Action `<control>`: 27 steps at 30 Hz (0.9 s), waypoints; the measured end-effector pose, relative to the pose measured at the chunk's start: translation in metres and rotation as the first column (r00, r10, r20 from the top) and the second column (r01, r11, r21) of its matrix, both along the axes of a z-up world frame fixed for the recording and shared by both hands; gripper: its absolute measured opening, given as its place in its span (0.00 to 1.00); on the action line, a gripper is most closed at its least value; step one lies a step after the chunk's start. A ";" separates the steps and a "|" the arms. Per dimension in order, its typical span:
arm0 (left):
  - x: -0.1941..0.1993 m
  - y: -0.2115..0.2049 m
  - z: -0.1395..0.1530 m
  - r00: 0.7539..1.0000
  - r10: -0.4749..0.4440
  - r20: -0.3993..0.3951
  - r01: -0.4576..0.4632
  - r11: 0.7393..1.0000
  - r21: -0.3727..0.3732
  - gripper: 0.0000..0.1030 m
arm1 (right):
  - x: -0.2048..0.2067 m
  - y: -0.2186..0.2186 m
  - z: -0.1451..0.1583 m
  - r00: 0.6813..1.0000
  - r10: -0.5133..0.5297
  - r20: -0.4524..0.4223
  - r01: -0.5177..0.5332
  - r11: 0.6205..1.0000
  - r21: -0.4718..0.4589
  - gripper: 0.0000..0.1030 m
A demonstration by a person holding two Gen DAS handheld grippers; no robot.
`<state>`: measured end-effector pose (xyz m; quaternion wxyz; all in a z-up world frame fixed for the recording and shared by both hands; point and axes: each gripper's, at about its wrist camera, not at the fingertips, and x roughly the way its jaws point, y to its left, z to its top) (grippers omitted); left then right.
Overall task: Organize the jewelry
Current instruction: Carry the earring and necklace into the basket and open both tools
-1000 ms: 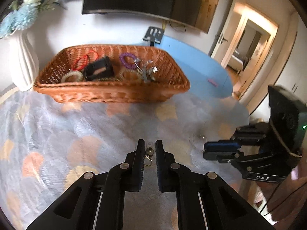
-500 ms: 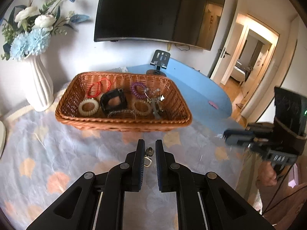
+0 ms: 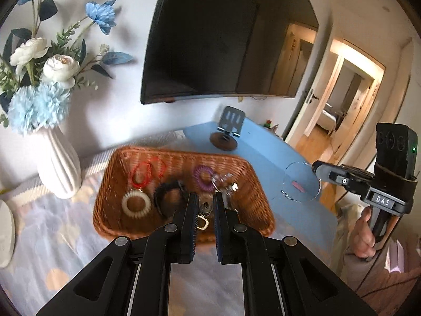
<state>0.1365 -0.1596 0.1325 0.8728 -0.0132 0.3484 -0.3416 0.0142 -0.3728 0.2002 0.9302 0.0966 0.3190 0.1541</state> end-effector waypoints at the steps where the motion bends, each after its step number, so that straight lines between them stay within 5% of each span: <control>1: 0.009 -0.001 -0.001 1.000 0.005 -0.005 -0.005 1.000 0.006 0.10 | 0.010 0.001 -0.002 1.000 0.007 -0.010 -0.007 1.000 0.004 0.13; 16: 0.108 0.000 -0.072 0.985 0.139 -0.102 -0.134 0.989 0.062 0.10 | 0.138 0.034 -0.060 0.986 0.030 -0.165 -0.043 0.996 -0.073 0.13; 27: 0.123 -0.004 -0.099 0.978 0.151 -0.147 -0.142 0.987 0.072 0.12 | 0.162 0.035 -0.095 0.971 -0.048 -0.233 0.018 0.991 -0.130 0.13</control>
